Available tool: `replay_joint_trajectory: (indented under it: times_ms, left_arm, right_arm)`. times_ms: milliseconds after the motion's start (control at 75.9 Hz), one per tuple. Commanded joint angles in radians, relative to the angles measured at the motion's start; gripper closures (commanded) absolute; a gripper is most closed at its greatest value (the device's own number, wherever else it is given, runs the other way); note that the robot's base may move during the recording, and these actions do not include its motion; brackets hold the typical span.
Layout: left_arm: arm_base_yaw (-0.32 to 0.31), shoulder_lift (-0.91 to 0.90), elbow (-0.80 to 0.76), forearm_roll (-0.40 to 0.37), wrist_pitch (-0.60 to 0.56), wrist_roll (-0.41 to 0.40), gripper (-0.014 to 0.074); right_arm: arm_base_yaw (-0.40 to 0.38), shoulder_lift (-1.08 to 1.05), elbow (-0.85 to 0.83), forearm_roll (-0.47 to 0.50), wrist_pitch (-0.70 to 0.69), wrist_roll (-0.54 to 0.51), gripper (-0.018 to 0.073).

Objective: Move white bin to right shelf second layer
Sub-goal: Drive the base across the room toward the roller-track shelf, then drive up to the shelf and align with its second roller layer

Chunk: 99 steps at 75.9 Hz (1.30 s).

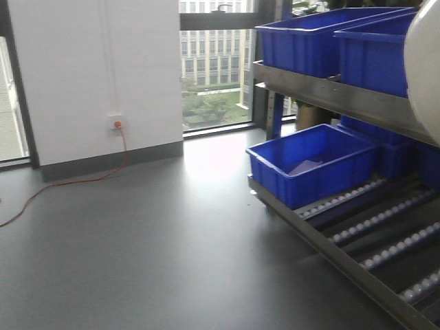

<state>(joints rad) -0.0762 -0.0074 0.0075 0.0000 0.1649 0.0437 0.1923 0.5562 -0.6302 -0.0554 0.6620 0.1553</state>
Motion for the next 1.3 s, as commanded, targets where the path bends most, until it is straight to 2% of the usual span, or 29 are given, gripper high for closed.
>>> replay_joint_trajectory:
  times_ms: [0,1291]
  left_arm:
    - [-0.003,-0.014,0.037,0.0,-0.087,-0.005,0.0512]
    - [-0.003,-0.014,0.037,0.0,-0.087,-0.005,0.0512]
  right_arm:
    - [-0.007,0.002,-0.031,-0.006,-0.09,0.002,0.0504]
    - [-0.007,0.001,-0.031,-0.006,-0.09,0.002,0.0504]
